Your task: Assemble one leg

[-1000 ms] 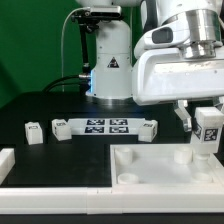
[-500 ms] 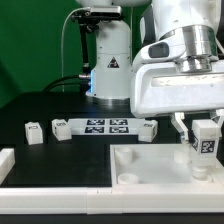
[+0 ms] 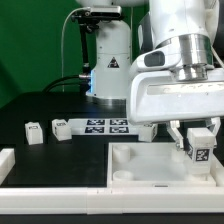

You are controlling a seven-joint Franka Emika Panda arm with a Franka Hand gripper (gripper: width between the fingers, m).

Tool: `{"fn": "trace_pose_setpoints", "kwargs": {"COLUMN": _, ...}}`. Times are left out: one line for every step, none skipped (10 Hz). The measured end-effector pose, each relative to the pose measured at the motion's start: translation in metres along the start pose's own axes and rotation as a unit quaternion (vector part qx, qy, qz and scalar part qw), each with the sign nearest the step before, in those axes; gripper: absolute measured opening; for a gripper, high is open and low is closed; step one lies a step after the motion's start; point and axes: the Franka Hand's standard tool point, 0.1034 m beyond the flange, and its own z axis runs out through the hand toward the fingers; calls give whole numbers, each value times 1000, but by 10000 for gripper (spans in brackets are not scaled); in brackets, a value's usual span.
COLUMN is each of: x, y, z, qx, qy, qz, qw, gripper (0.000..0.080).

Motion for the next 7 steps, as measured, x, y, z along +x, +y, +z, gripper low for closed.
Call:
{"fn": "trace_pose_setpoints", "kwargs": {"x": -1, "y": -1, "z": 0, "qx": 0, "qy": 1, "qz": -1, "qw": 1000, "gripper": 290}}
{"fn": "trace_pose_setpoints", "kwargs": {"x": -4, "y": -3, "z": 1, "qx": 1, "qy": -1, "qz": -3, "qw": 1000, "gripper": 290}}
{"fn": "trace_pose_setpoints", "kwargs": {"x": -5, "y": -1, "z": 1, "qx": 0, "qy": -2, "qz": -6, "qw": 1000, "gripper": 290}}
{"fn": "trace_pose_setpoints", "kwargs": {"x": -5, "y": -1, "z": 1, "qx": 0, "qy": -2, "qz": -6, "qw": 1000, "gripper": 290}}
{"fn": "trace_pose_setpoints", "kwargs": {"x": -5, "y": -1, "z": 1, "qx": 0, "qy": -2, "qz": -6, "qw": 1000, "gripper": 390}}
{"fn": "trace_pose_setpoints", "kwargs": {"x": -5, "y": -1, "z": 1, "qx": 0, "qy": -2, "qz": -6, "qw": 1000, "gripper": 543}}
{"fn": "trace_pose_setpoints", "kwargs": {"x": -5, "y": -1, "z": 1, "qx": 0, "qy": -2, "qz": -6, "qw": 1000, "gripper": 543}}
